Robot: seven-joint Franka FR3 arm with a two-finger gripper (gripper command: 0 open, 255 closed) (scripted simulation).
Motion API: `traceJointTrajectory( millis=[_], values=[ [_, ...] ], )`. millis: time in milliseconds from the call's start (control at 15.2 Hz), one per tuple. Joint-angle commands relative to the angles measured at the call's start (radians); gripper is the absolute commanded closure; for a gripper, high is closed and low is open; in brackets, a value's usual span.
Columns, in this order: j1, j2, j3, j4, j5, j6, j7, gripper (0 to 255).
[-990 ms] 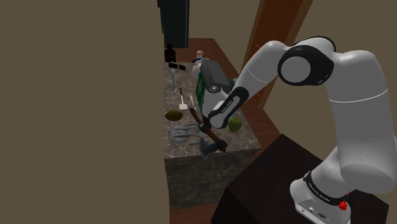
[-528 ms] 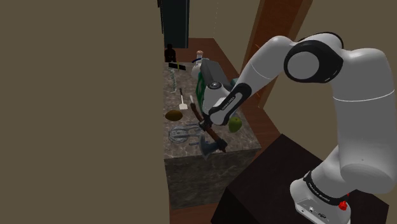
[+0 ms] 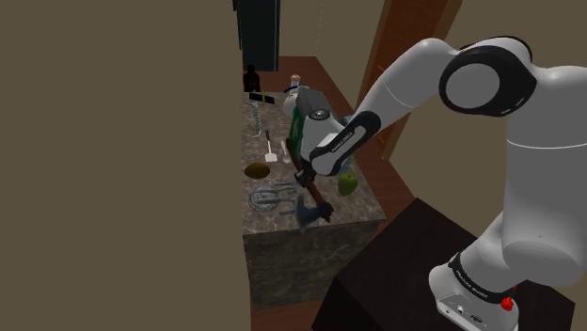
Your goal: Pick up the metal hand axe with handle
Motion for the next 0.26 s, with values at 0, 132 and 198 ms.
traceJointTrajectory(
  millis=[0, 132, 198],
  values=[
    [-0.003, -0.023, 0.004, -0.003, 0.004, -0.02, -0.005, 255],
    [-0.005, -0.038, 0.007, -0.006, 0.007, -0.031, -0.008, 255],
    [-0.005, -0.038, 0.007, -0.006, 0.007, -0.031, -0.008, 255]
  ],
)
